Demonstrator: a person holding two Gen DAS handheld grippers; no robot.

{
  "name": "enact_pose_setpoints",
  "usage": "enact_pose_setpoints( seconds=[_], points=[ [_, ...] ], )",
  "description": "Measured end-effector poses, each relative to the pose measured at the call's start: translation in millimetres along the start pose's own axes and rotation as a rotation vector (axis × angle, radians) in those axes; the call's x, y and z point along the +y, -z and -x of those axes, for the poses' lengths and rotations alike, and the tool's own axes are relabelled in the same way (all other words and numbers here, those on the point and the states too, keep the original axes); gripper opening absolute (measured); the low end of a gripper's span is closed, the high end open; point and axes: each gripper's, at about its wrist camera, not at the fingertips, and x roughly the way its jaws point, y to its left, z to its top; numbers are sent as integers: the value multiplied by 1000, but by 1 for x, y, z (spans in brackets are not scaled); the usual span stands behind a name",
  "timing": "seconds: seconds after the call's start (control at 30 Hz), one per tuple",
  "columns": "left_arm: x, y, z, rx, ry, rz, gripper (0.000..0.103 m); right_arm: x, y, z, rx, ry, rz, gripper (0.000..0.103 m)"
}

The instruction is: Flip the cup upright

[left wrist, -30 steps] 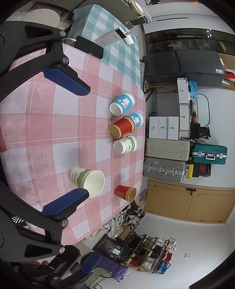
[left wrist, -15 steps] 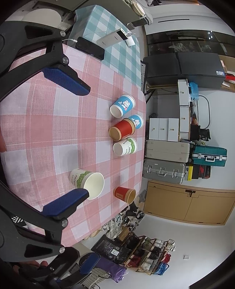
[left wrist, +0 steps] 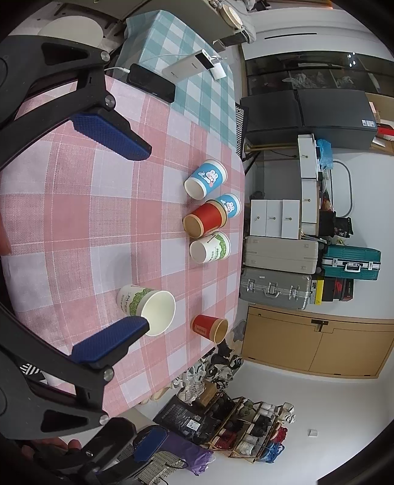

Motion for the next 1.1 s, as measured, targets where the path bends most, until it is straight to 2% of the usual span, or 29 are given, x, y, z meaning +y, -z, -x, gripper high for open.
enact_pose_setpoints(
  seconds=[1.1],
  points=[
    [-6, -3, 4, -22, -9, -4, 103, 0, -1, 2, -2, -4, -6, 103]
  ],
)
